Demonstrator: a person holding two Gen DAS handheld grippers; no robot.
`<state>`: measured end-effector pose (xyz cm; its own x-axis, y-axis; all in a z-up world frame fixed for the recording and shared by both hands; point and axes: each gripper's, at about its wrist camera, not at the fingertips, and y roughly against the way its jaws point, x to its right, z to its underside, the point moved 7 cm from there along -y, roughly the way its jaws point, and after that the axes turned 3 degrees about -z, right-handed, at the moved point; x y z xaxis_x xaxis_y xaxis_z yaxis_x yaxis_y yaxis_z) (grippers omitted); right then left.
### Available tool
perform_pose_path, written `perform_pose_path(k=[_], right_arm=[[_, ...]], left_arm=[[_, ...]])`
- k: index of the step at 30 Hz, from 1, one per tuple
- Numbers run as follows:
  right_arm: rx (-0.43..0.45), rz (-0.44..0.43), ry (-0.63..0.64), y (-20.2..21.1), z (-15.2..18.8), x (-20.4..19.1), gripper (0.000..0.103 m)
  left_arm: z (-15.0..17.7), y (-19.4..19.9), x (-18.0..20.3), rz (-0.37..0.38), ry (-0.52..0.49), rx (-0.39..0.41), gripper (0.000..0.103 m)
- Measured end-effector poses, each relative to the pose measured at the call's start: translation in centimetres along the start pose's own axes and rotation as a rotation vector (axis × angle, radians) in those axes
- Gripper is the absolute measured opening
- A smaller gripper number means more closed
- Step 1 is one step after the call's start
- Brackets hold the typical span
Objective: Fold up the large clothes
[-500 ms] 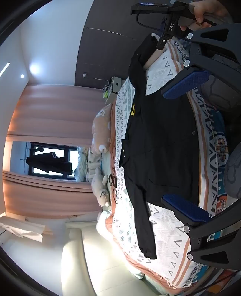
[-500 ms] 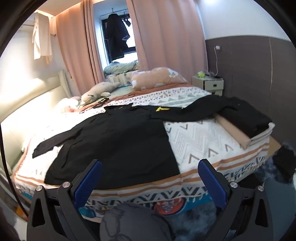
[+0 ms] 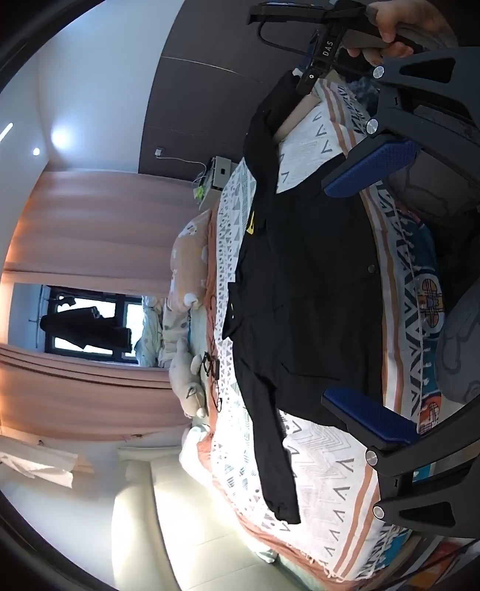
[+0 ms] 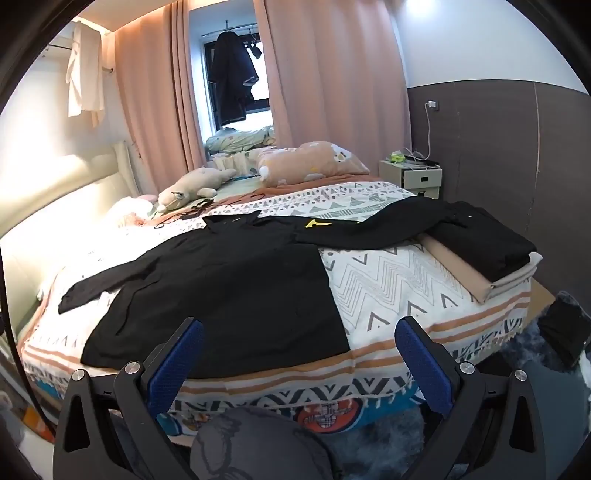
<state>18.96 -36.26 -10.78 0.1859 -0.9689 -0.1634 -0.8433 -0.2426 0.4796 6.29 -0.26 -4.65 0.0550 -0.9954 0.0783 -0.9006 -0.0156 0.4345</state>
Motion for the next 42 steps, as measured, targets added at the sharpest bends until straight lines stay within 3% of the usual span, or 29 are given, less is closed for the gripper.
perform_pose_path(k=[9,42], right_arm=[[-0.002,0.014,0.009,0.16,0.19,0.25,0.103],[-0.002,0.061,0.011,0.55,0.56,0.25,0.103]], left_arm=[[0.18,-0.53,-0.46,0.014,0.018,-0.032,0.102],[-0.25,0.23,-0.86,-0.013,0.032,0.0,0.102]])
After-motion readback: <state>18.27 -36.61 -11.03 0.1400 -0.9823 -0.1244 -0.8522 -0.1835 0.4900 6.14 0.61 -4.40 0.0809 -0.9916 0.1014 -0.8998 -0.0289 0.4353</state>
